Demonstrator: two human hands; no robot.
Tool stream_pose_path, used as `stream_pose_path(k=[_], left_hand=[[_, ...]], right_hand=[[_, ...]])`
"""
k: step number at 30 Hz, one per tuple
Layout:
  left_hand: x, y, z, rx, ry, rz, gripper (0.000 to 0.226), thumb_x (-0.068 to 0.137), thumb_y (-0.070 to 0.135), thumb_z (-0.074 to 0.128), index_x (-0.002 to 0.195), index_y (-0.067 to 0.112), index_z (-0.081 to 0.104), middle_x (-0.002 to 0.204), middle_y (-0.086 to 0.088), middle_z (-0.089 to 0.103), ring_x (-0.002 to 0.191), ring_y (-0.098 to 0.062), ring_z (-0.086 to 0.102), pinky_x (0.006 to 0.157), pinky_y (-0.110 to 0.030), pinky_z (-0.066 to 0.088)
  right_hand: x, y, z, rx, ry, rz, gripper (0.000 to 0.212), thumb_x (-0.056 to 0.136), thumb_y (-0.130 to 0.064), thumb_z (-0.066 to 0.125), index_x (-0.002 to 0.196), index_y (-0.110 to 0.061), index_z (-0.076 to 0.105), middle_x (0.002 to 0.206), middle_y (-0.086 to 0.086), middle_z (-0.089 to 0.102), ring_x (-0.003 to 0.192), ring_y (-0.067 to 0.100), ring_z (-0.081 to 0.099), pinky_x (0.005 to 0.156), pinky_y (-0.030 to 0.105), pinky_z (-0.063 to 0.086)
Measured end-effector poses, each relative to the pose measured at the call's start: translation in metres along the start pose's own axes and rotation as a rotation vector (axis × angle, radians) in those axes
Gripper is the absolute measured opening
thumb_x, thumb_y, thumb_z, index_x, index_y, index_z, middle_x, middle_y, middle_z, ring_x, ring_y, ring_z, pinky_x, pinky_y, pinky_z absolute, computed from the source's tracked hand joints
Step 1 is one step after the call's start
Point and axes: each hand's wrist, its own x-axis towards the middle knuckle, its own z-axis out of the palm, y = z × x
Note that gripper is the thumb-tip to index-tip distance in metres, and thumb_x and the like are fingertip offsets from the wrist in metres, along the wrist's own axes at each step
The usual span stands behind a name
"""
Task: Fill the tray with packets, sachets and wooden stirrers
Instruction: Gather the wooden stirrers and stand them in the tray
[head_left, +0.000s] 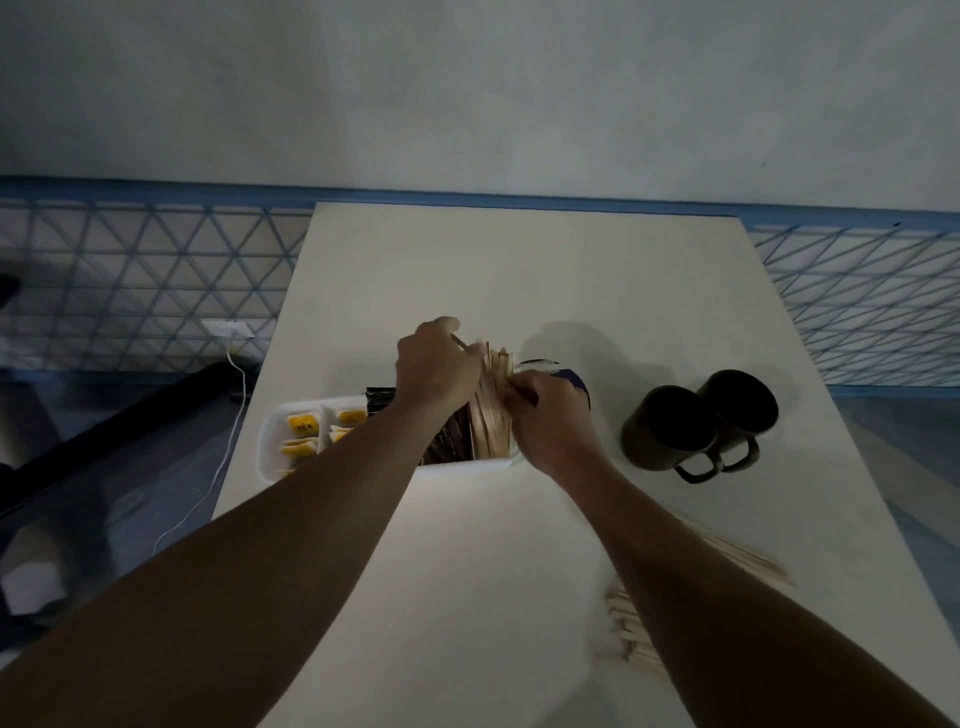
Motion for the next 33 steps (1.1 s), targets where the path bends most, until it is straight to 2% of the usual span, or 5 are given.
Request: stream_pose_path(k=[8, 15, 23, 31, 33], left_hand=[[-0.009, 0.007, -0.001, -0.112, 0.114, 0.243, 0.023, 0.088, 0.021, 0.067, 0.111, 0.022, 0.071, 0.100, 0.009, 0.073, 0.082, -0.009, 0.062, 0.089, -0.026, 0.048], [-0.016, 0.010, -0.002, -0.169, 0.129, 0.357, 0.021, 0.088, 0.015, 0.069, 0.108, 0.020, 0.074, 0.096, 0.010, 0.074, 0.056, 0.015, 0.053, 0.072, 0.001, 0.041], [-0.020, 0.004, 0.000, -0.098, 0.132, 0.368, 0.013, 0.087, 0.014, 0.069, 0.095, 0.018, 0.078, 0.093, 0.006, 0.076, 0.085, 0.002, 0.067, 0.083, -0.006, 0.047], [-0.029, 0.001, 0.004, 0.001, 0.111, 0.330, 0.019, 0.088, 0.015, 0.066, 0.102, 0.017, 0.077, 0.103, -0.001, 0.076, 0.098, -0.014, 0.069, 0.091, -0.019, 0.049], [-0.034, 0.007, 0.004, -0.003, 0.117, 0.354, 0.020, 0.088, 0.017, 0.065, 0.105, 0.019, 0.076, 0.106, 0.002, 0.075, 0.099, -0.010, 0.068, 0.091, -0.015, 0.045]], right_hand=[[0.005, -0.008, 0.000, -0.090, 0.091, -0.029, 0.017, 0.095, -0.013, 0.061, 0.101, -0.011, 0.077, 0.087, 0.000, 0.074, 0.069, 0.004, 0.055, 0.055, 0.000, 0.031], [0.003, -0.012, -0.002, -0.015, 0.118, -0.010, 0.012, 0.092, -0.017, 0.068, 0.099, -0.013, 0.077, 0.084, -0.003, 0.073, 0.067, 0.001, 0.057, 0.060, 0.003, 0.034], [0.000, -0.006, 0.005, -0.059, 0.092, -0.012, 0.015, 0.089, -0.004, 0.064, 0.093, -0.010, 0.078, 0.080, 0.000, 0.072, 0.074, 0.012, 0.060, 0.067, 0.019, 0.041], [-0.011, 0.009, -0.005, -0.080, 0.098, 0.038, 0.017, 0.090, -0.009, 0.066, 0.103, -0.012, 0.076, 0.097, 0.000, 0.075, 0.077, 0.006, 0.059, 0.059, 0.000, 0.037], [-0.016, 0.014, -0.011, -0.064, 0.123, 0.051, 0.016, 0.088, -0.009, 0.067, 0.101, -0.012, 0.076, 0.097, 0.003, 0.075, 0.087, 0.016, 0.066, 0.073, 0.017, 0.050]])
